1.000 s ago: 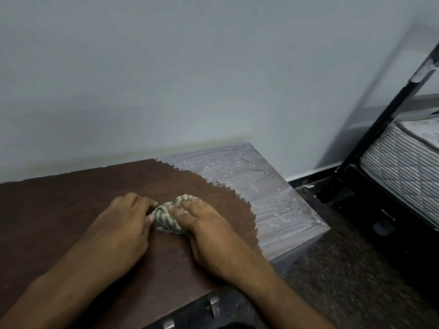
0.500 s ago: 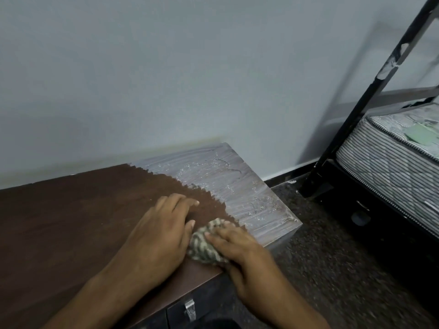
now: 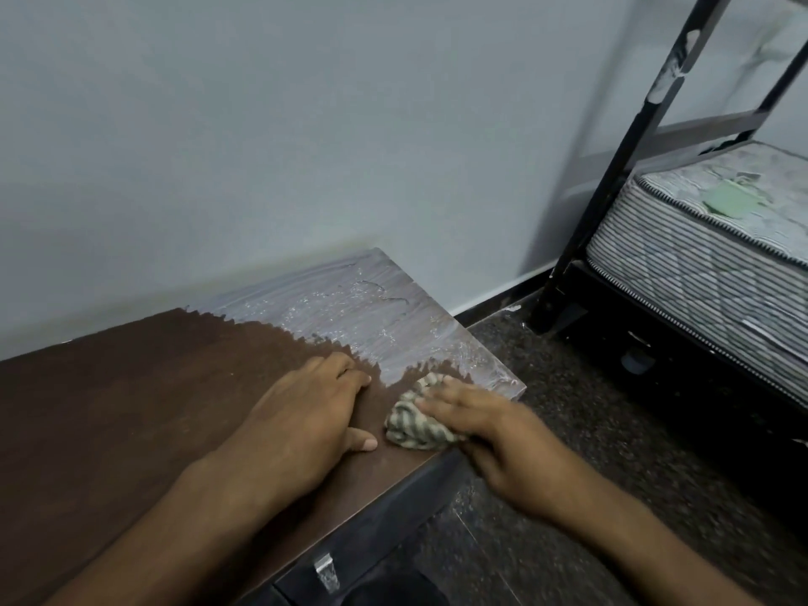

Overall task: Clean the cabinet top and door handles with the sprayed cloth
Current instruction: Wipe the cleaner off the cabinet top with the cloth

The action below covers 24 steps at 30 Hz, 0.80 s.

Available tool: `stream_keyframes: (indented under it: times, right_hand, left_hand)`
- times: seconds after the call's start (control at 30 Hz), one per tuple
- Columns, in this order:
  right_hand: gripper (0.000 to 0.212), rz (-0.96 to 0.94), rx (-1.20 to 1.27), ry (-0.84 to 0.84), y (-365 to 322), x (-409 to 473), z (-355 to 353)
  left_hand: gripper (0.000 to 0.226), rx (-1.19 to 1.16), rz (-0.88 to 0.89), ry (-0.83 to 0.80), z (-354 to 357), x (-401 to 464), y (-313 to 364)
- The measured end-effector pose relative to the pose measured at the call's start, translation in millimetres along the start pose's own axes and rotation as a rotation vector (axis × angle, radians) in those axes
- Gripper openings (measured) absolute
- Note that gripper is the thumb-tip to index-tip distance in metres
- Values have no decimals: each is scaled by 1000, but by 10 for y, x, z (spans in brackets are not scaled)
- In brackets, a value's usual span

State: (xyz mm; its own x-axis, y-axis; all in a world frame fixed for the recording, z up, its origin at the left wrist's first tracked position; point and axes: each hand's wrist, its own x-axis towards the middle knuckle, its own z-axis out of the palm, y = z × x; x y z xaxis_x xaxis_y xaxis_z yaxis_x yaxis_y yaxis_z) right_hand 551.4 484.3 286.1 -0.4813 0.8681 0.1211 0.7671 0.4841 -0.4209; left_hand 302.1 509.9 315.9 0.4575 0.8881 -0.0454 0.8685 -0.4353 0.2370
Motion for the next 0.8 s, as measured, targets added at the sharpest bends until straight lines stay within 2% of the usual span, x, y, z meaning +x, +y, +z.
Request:
stream_keyframes:
  times: [0.13,0.27,0.37,0.57,0.7,0.8]
  right_hand:
    - [49,82,-16,121,213,195,-155]
    - [50,92,-34,124,160,88,-36]
    - [55,77,-7,123,183,-36,-78]
    - [52,207,-54,264,217,322,-49]
    - [51,112,5,174,-41,68,125]
    - [51,121,-1,181,160,155,-6]
  left_hand:
    - [87,61,-28,-105,-84,42,29]
    - [84,102,-64,-160,-84,80,83]
    - [84,86,-74,-162,-78,90,92]
    - [88,60,-79,-160,-121,115,95]
    - [89,47,-87,-143,-113,98,65]
    - [91,34,-66,-133,-112,107,13]
